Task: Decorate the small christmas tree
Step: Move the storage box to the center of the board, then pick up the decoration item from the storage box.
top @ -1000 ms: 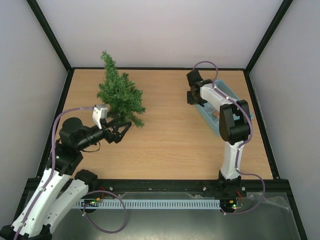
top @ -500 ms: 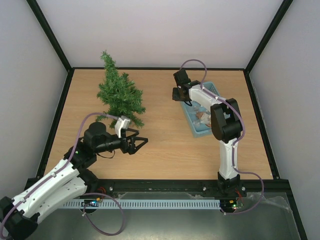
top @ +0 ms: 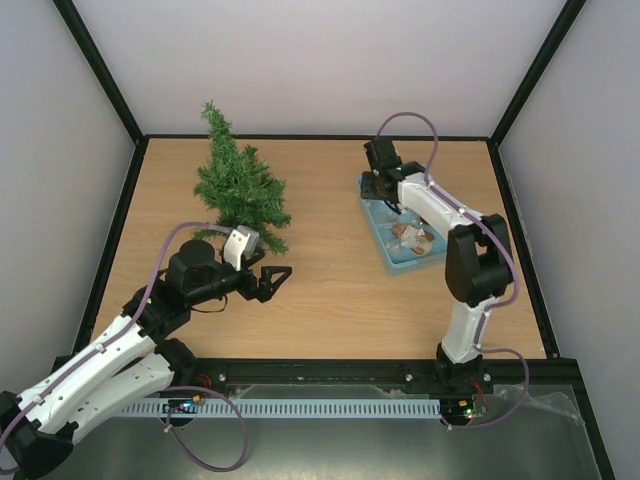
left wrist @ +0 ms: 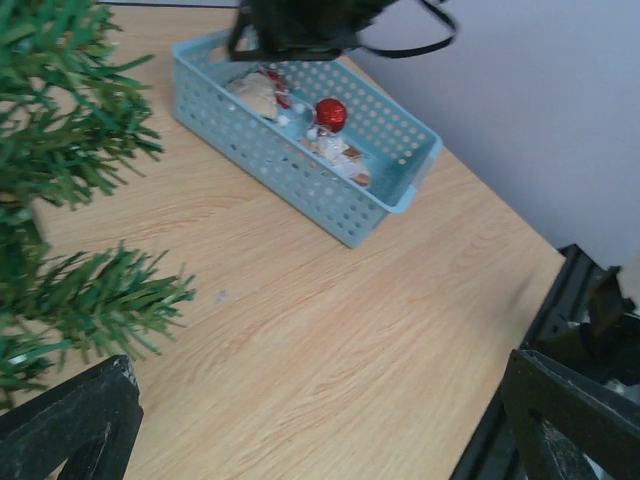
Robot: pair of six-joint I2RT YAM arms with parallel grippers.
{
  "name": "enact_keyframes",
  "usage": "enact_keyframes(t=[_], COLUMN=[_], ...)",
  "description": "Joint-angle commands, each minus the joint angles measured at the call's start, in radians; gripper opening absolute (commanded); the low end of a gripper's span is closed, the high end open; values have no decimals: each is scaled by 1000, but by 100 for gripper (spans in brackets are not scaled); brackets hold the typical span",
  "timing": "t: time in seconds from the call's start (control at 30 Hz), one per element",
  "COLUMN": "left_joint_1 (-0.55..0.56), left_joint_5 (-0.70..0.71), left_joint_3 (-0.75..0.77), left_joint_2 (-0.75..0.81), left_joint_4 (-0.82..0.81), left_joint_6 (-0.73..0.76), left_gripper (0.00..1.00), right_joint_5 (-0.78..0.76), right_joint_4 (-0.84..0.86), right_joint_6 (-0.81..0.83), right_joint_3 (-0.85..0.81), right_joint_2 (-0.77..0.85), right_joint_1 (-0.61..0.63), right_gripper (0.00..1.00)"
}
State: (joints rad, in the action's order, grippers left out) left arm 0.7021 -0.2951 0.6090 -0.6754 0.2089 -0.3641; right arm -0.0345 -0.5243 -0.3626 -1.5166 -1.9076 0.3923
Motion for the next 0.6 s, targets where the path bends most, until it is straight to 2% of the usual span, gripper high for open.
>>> enact_keyframes(t=[0.0,0.23,0.57], left_joint_1=[4,3,4], left_joint_5=[106,138,140], left_joint_3=[48,45,40], left_joint_2=[18,54,83], left_joint_4=[84,96,104], left_joint_6=[54,71,82], left_gripper=[100,100,100], right_joint_5=[-129,-113,-37], right_joint_4=[-37,41,149], right_joint_6=[32,1,-96], right_joint_3=[78,136,160], right_joint_2=[89,59,-24], right_joint_1=[-63,-151,-158], right_gripper=[45,38,34])
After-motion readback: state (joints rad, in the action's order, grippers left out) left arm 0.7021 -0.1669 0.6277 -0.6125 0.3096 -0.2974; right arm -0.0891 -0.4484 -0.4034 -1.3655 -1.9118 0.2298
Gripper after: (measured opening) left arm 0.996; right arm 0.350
